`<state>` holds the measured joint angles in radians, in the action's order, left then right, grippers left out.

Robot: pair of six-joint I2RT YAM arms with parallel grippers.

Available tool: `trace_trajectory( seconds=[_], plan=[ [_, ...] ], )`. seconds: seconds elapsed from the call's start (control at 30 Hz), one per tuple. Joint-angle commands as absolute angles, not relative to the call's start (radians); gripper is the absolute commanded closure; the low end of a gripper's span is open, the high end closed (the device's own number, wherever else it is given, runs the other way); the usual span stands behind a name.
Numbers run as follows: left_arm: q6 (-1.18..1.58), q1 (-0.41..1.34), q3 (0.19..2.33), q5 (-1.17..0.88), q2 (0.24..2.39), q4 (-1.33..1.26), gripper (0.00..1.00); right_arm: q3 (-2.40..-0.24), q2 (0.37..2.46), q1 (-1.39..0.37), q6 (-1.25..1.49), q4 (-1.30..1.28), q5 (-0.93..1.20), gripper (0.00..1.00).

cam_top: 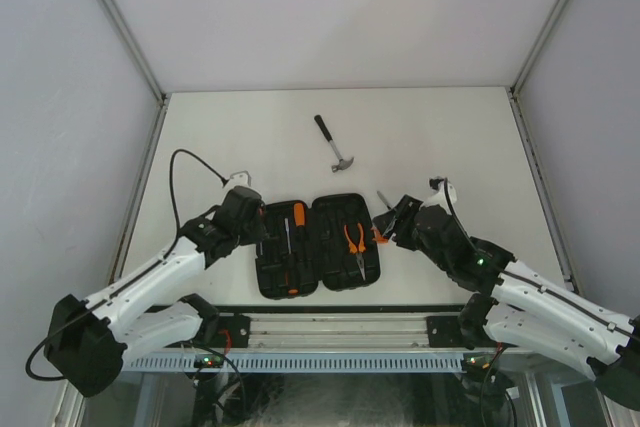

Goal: Sort the tools into containers
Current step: Place the screwdriver in the storage box.

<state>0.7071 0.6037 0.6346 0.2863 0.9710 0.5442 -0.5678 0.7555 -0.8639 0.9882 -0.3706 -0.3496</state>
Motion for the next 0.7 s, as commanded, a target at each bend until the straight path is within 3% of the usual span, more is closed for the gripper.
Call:
trace_trajectory(
  seconds=[0.0,0.67],
  plan=[
    [0.700,0.586,0.646,0.307,1.029,0.475,1.00,-0.566,0.746,-0.871,1.004,-0.358,-0.343,0.46],
    [0.703,0.583,0.676,0.311,1.239,0.403,1.00,-0.543,0.739,-0.891,1.020,-0.357,-0.342,0.46]
  ],
)
